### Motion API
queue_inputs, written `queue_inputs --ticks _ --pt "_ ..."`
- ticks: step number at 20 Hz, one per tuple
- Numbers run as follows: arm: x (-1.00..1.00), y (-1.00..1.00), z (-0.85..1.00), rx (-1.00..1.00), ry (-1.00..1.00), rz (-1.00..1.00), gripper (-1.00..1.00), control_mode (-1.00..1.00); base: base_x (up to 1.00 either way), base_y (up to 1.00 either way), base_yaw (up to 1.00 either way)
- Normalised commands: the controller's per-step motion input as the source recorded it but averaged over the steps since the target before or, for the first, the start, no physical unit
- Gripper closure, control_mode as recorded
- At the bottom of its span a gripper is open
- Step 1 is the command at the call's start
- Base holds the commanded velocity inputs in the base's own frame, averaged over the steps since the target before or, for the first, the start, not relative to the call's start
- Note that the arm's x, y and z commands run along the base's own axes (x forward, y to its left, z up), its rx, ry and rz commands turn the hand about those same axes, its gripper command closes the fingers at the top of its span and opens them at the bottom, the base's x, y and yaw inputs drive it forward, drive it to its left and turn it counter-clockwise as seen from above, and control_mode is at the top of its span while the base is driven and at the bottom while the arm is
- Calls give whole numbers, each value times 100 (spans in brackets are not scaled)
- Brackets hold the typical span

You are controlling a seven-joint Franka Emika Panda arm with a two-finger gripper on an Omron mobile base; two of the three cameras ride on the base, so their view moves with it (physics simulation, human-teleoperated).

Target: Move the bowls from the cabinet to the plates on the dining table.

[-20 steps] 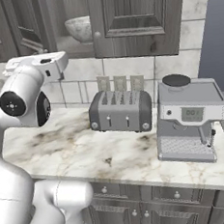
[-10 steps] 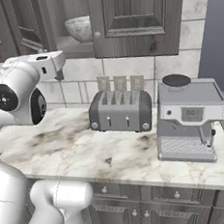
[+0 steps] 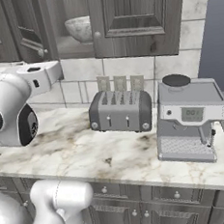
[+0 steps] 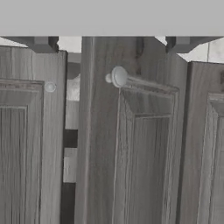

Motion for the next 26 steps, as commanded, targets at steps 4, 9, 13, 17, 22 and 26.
queue_inputs --ticks 4,9,13,17,22,26 --pt "-60 -67 5 0 12 -3 -100 -100 0 0 0" --pt "-34 -69 27 0 17 -8 -100 -100 0 0 0" --pt "-32 -58 42 0 22 -9 -100 -100 0 0 0" --pt "-22 -58 38 0 30 -5 -100 -100 0 0 0" --pt "-3 -41 17 0 30 -2 -100 -100 0 0 0" --pt "9 -1 -28 8 8 0 -100 -100 0 0 0"
